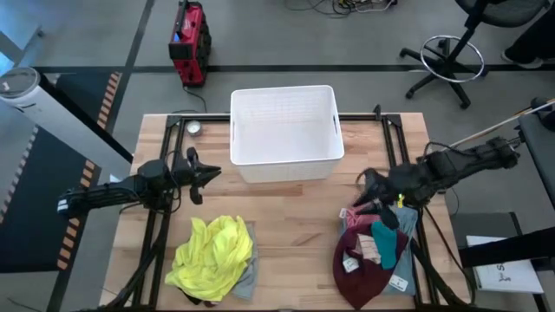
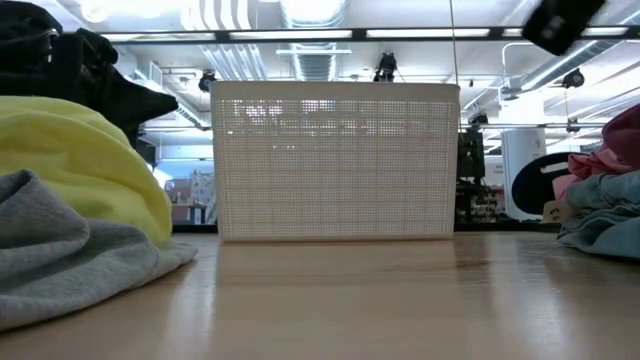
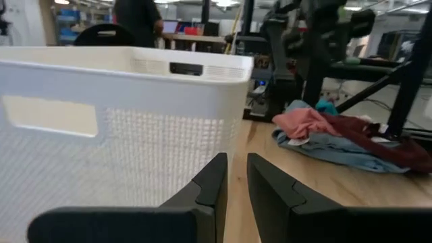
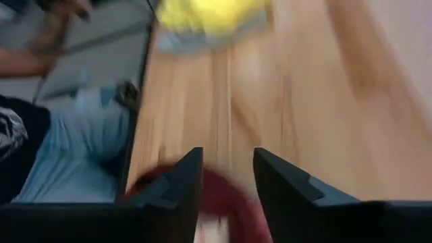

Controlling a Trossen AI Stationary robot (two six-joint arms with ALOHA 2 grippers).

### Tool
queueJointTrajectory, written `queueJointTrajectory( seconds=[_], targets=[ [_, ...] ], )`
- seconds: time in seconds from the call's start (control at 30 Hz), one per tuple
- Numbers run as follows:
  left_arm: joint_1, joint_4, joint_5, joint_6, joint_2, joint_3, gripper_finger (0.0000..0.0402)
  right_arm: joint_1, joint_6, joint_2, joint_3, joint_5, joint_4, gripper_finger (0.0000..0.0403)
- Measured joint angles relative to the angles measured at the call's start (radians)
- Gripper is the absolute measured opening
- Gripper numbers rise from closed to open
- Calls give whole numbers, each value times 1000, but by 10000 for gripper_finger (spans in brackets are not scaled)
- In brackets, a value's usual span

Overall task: Sort clothes
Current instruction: Put the blue sock into the white laundry bin

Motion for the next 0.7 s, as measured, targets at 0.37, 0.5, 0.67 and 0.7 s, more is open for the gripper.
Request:
queueJointTrajectory(
  seconds=[0.37, 0.5, 0.67, 0.7],
  targets=[
    [0, -5, 5, -4, 38, 0, 45, 207, 317, 199, 126, 18, -384, 175],
    [0, -3, 5, -4, 55, 0, 46, 242, 316, 284, 183, 26, -537, 189],
    [0, -2, 35, -4, 73, 0, 46, 254, 295, 361, 207, 33, -589, 200],
    [0, 2, 43, -4, 75, 0, 46, 254, 287, 372, 208, 33, -588, 202]
  ],
)
